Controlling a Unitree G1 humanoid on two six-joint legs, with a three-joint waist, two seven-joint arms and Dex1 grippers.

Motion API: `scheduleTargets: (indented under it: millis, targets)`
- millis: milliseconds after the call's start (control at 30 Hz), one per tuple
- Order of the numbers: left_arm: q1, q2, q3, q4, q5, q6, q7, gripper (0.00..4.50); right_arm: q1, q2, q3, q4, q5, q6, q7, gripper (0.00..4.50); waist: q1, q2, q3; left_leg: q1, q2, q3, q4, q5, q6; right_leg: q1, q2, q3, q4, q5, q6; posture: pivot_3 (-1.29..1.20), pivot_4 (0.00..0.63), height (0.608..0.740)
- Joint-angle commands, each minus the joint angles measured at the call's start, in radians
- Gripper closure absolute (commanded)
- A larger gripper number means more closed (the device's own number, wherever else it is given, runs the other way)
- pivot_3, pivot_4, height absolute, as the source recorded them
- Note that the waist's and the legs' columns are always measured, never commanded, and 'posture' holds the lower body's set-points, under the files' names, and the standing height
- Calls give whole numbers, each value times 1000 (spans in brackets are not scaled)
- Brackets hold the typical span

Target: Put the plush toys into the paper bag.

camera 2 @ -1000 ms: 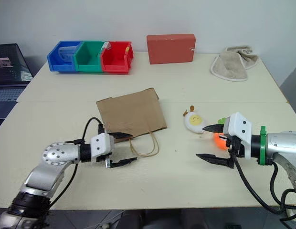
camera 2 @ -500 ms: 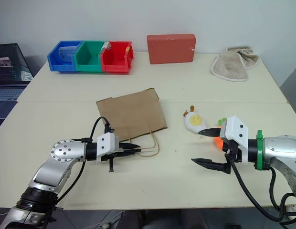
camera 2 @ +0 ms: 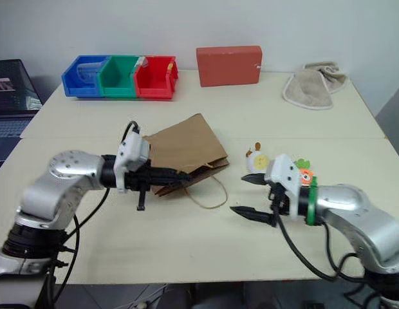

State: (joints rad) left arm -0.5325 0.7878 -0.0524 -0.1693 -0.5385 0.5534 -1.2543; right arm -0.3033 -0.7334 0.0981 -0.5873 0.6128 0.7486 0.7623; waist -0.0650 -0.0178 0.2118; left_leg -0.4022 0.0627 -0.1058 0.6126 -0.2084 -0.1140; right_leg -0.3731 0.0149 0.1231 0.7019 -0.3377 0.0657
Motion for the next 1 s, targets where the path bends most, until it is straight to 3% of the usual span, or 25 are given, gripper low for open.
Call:
scheduleTargets:
  millis: [33, 267, 733, 1000]
  targets:
    - [-38, -6, 39, 3, -65, 62, 3, 4500, -53, 61, 63, 32, -54, -20, -34, 1947, 2, 0, 0, -1, 0, -1, 0, 0, 0, 0, 0, -1, 0, 0, 0, 0, 150, 740]
    - [-80, -36, 48, -17, -118, 125, 32, 4500, -190, 363, 216, 303, -230, -114, -162, 4457, -3, -1, 0, -1, 1, -3, 0, 0, 0, -1, 0, -3, 2, 0, -1, 0, 150, 740]
    - [-138, -60, 136, 2, -212, 237, 144, 4500, -260, 640, 231, 750, -497, -417, -350, 4487, 1, -1, -1, -2, 0, -4, 0, 0, 0, -2, 0, -5, 4, 0, -1, 0, 150, 740]
    - [-220, -40, 191, 28, -240, 271, 183, 4500, -261, 729, 207, 885, -541, -433, -402, 4487, -2, -1, -1, 0, 0, -4, 0, 0, -1, -3, 0, -4, 7, 0, -1, 0, 150, 740]
